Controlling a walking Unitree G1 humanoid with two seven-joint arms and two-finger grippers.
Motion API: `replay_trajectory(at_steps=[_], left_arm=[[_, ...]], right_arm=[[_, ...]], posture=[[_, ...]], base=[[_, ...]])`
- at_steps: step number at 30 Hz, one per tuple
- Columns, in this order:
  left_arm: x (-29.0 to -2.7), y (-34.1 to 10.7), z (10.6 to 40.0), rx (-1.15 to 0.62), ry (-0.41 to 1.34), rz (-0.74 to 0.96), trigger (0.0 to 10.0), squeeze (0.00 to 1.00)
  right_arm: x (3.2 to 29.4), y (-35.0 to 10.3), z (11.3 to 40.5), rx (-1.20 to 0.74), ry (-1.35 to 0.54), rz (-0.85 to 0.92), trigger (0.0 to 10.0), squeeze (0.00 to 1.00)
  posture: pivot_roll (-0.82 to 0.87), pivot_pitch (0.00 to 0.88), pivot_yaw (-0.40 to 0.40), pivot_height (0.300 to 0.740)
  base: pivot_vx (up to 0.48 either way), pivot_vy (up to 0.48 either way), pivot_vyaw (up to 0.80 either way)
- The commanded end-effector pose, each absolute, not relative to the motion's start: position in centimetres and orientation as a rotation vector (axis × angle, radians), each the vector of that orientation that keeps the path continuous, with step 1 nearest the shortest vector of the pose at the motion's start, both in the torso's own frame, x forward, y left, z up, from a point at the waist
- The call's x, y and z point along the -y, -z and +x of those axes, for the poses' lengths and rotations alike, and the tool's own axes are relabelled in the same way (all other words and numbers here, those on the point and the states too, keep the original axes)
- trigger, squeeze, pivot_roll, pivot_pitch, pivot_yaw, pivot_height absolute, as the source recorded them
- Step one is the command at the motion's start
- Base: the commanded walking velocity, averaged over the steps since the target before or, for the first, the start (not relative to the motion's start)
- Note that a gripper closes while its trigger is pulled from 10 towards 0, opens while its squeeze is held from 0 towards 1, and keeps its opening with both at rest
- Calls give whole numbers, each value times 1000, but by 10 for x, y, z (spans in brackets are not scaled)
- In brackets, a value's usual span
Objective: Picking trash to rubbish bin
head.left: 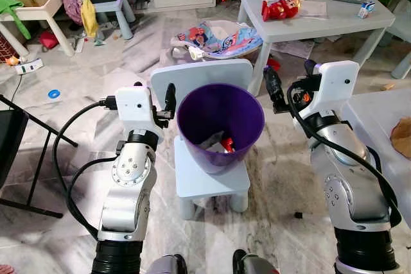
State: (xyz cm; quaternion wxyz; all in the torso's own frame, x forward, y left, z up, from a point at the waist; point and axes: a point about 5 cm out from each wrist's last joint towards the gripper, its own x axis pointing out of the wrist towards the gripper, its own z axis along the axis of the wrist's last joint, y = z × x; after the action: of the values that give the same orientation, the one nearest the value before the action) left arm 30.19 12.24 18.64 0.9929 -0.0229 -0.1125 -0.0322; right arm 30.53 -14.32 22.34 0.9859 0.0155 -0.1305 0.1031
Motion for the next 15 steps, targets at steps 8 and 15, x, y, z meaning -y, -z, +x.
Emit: replay_trajectory(at_steps=[8, 15], left_arm=[[-121, -185, 304, 206, 53, -60, 10000, 0], [-121, -185, 305, 202, 53, -60, 10000, 0]], right_arm=[[144, -222, 305, 259, -207, 32, 10000, 231], [144, -221, 305, 256, -205, 32, 10000, 212]], posture=[[-20, 173, 24, 740], [-21, 172, 24, 740]], base=[[0, 0, 0], [0, 0, 0]])
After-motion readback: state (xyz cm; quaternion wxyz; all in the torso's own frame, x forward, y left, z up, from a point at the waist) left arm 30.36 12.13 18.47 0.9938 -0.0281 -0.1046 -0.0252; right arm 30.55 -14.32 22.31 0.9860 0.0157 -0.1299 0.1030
